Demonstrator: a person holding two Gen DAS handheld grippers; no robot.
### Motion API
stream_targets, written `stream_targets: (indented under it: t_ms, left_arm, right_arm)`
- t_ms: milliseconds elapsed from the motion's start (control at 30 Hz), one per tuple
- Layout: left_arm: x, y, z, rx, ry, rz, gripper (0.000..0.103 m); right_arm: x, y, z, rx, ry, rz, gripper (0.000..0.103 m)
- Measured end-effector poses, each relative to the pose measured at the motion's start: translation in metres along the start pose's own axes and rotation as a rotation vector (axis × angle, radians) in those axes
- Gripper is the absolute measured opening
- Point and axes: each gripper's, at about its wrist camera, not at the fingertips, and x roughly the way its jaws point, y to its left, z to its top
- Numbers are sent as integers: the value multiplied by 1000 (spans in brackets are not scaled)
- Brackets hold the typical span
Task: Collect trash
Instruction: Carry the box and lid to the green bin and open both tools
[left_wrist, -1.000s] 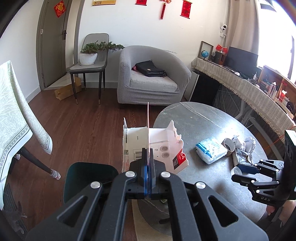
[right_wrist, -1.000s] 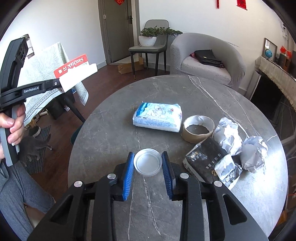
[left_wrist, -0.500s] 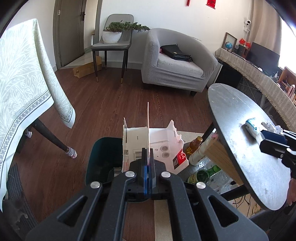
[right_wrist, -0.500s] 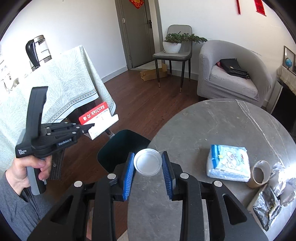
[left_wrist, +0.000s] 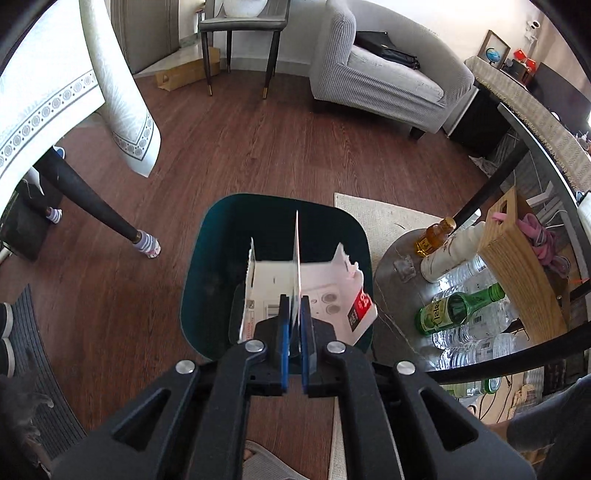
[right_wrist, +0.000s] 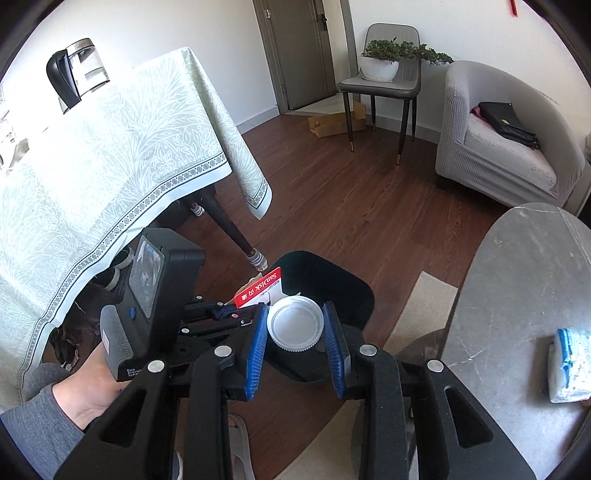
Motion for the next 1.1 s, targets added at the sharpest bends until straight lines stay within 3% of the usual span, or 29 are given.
stream_targets:
  t_ms: [133, 300, 433, 567, 767, 933, 1100]
  left_arm:
    - [3, 10, 1, -49, -13, -5, 21]
    - [-8, 25, -3, -58, -31, 0, 22]
    - [-26, 39, -5, -94, -65, -9, 32]
    - [-49, 42, -7, -78, -117, -5, 36]
    - [-84, 48, -8, -72, -198, -27, 33]
    - [-112, 48, -3, -57, -267, -23, 18]
    - [-139, 53, 5, -86, -334, -52, 14]
  right_arm:
    - [22, 2, 4, 8, 30, -11, 30]
    - [47, 4, 5, 10, 65, -20, 30]
    - [72, 6, 4, 11, 102, -19, 30]
    - [98, 10, 1, 5, 139, -23, 30]
    - [131, 15, -7, 0, 189, -28, 30]
    - [158, 17, -15, 5, 236, -33, 30]
    - [186, 19, -21, -22, 282, -78, 30]
